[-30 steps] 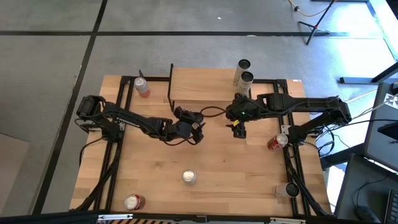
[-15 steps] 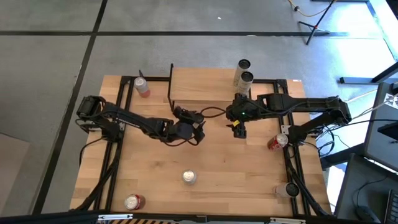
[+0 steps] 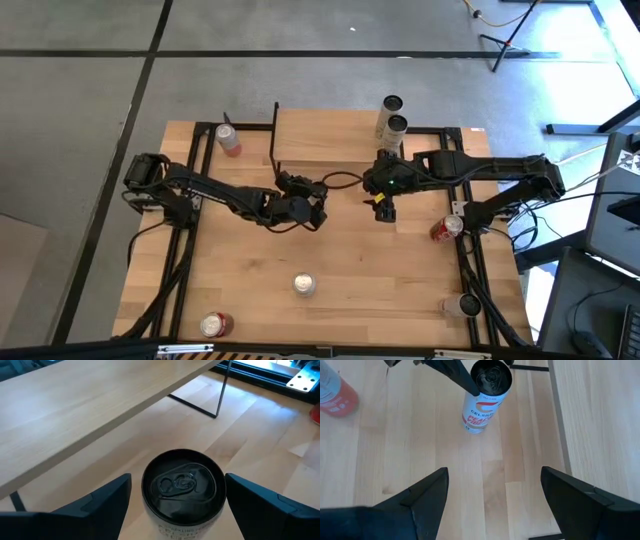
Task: Place canned beverage on shelf
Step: Put the top white and pink soda can on the shelf
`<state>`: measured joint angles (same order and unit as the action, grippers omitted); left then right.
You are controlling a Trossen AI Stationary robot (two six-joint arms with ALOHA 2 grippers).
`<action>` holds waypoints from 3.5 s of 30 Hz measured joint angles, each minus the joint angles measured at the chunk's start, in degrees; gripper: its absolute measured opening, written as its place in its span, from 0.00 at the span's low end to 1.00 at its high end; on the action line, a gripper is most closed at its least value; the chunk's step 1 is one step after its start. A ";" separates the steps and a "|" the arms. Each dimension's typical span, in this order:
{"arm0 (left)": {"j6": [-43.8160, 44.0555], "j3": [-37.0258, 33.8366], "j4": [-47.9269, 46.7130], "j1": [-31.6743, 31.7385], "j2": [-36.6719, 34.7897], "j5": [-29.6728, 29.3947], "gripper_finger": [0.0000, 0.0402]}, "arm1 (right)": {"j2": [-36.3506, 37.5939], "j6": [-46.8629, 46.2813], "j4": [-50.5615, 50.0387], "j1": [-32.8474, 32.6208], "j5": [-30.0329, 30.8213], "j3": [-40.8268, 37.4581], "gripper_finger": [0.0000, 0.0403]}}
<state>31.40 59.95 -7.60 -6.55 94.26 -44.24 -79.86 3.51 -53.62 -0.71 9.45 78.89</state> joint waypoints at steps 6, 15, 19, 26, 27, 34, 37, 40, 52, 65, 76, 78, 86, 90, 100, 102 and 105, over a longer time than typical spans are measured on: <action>0.70 -0.13 0.42 1.04 0.38 5.33 0.77 | -0.02 -0.04 0.94 0.00 -0.02 0.00 0.76; -0.03 -0.57 1.71 1.90 2.37 6.25 0.76 | -0.02 -0.11 2.47 0.00 -0.07 0.00 0.76; -0.45 -0.64 1.52 2.16 3.10 7.01 0.71 | -0.02 -0.32 3.13 0.00 -0.32 0.00 0.76; -3.39 -0.51 3.08 2.47 3.23 9.75 0.54 | -0.94 -1.89 3.43 -0.02 -4.65 0.07 0.76; -4.66 -0.30 3.11 2.51 3.07 11.36 0.53 | -1.21 -2.70 3.49 -0.02 -4.82 0.07 0.76; -10.75 2.67 1.50 3.35 1.23 26.30 0.52 | -0.95 -2.72 3.78 -0.02 -9.73 -1.44 0.76; -14.07 4.95 0.40 3.75 -0.20 27.87 0.52 | -0.20 -1.80 4.39 -0.02 -10.63 -1.99 0.76; -18.71 6.09 -0.61 4.40 -0.78 30.96 0.52 | 0.28 -1.26 4.88 -0.02 -10.84 -2.67 0.76; -31.91 5.57 1.18 5.25 3.20 41.57 0.52 | 0.99 -3.46 25.61 -0.02 -16.93 -15.97 0.76; -33.64 5.67 2.03 4.88 4.90 41.78 0.73 | 0.99 -6.25 29.58 -0.02 -15.98 -18.99 0.76; -33.80 5.81 0.31 4.38 -1.46 36.09 0.80 | 0.99 -6.56 30.50 0.00 -16.57 -18.99 0.76; -31.79 5.81 -0.01 4.13 -3.74 36.25 0.80 | 0.99 -6.33 31.41 0.00 -16.57 -18.99 0.76; -18.07 5.90 -16.08 1.20 -11.80 33.89 0.80 | -0.80 -4.59 35.60 0.00 -16.04 -18.97 0.76; -15.02 3.44 -20.50 -2.44 -14.33 28.15 0.80 | -3.76 -4.68 40.97 0.00 -16.70 -18.97 0.76; -6.44 -6.86 -19.66 -6.70 -19.65 26.90 0.80 | -9.11 -6.52 49.46 0.00 -16.11 -18.91 0.76; -6.04 -7.68 -19.53 -6.75 -20.08 26.82 0.80 | -10.07 -6.98 49.04 0.00 -16.11 -18.97 0.76; -6.23 -7.98 -19.39 -6.75 -20.52 27.03 0.80 | -11.10 -7.62 49.29 -0.02 -16.11 -18.97 0.76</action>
<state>25.17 51.96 -26.99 -13.30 73.74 -17.21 -90.96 -4.11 -4.33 -0.73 -6.66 59.92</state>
